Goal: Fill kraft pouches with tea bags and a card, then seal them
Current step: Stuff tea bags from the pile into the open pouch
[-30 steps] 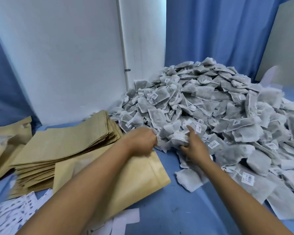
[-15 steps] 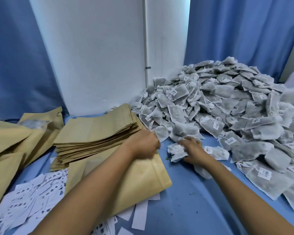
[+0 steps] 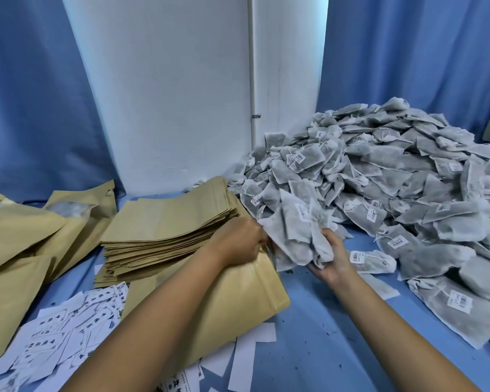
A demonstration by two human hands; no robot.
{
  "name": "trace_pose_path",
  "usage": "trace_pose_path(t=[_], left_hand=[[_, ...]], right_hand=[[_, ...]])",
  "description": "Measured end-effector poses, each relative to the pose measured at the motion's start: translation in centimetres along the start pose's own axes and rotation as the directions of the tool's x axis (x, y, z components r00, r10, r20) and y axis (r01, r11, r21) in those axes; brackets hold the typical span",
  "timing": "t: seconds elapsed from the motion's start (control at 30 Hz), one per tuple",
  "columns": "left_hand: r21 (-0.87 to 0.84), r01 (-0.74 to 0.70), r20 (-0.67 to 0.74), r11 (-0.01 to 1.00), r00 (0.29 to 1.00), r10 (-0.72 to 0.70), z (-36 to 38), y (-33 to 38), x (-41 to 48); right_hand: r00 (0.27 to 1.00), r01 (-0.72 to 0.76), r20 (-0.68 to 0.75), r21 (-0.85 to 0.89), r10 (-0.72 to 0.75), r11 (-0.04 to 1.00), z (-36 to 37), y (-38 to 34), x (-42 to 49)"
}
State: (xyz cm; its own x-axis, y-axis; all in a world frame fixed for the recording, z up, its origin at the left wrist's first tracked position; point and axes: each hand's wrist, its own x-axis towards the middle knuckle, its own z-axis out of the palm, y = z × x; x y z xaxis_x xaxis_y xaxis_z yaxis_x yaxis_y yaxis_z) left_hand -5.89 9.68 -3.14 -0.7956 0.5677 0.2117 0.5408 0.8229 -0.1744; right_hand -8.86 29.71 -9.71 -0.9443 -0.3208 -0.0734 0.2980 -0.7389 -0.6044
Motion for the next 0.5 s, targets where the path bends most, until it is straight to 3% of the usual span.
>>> trace_pose_path(t=[0.07,0.27,0.33,0.43,0.5], left_hand=[[-0.038,0.035,-0.035,0.999,0.999,-0.036,0.2,-0.4,-0.1],[-0.111,0.082,-0.081,0.990,0.992,-0.091,0.8,-0.6,-0.4],[-0.155,0.078,-0.119,0.985,0.988,-0.097,0.9,-0.7,-0.7],[-0.216,0.048,-0.164,0.975,0.983,-0.085,1.1,-0.9,-1.1],[-0.227,0.029,-0.177,0.974,0.982,-0.070,1.2,-0.8,-1.2]], right_hand=[[0.998,-0.013,0.065,0.083,0.007,0.996,0.0,0.6,-0.1],[0.961,-0.254,0.129,0.055,0.246,0.966,-0.4,2.8,-0.2],[0.957,-0.284,0.053,-0.011,0.284,0.959,-0.1,2.8,-0.2],[0.969,-0.242,-0.088,-0.171,0.230,0.955,-0.8,2.9,0.3],[0.979,-0.204,-0.072,-0.255,0.192,0.945,-0.7,3.1,0.3]])
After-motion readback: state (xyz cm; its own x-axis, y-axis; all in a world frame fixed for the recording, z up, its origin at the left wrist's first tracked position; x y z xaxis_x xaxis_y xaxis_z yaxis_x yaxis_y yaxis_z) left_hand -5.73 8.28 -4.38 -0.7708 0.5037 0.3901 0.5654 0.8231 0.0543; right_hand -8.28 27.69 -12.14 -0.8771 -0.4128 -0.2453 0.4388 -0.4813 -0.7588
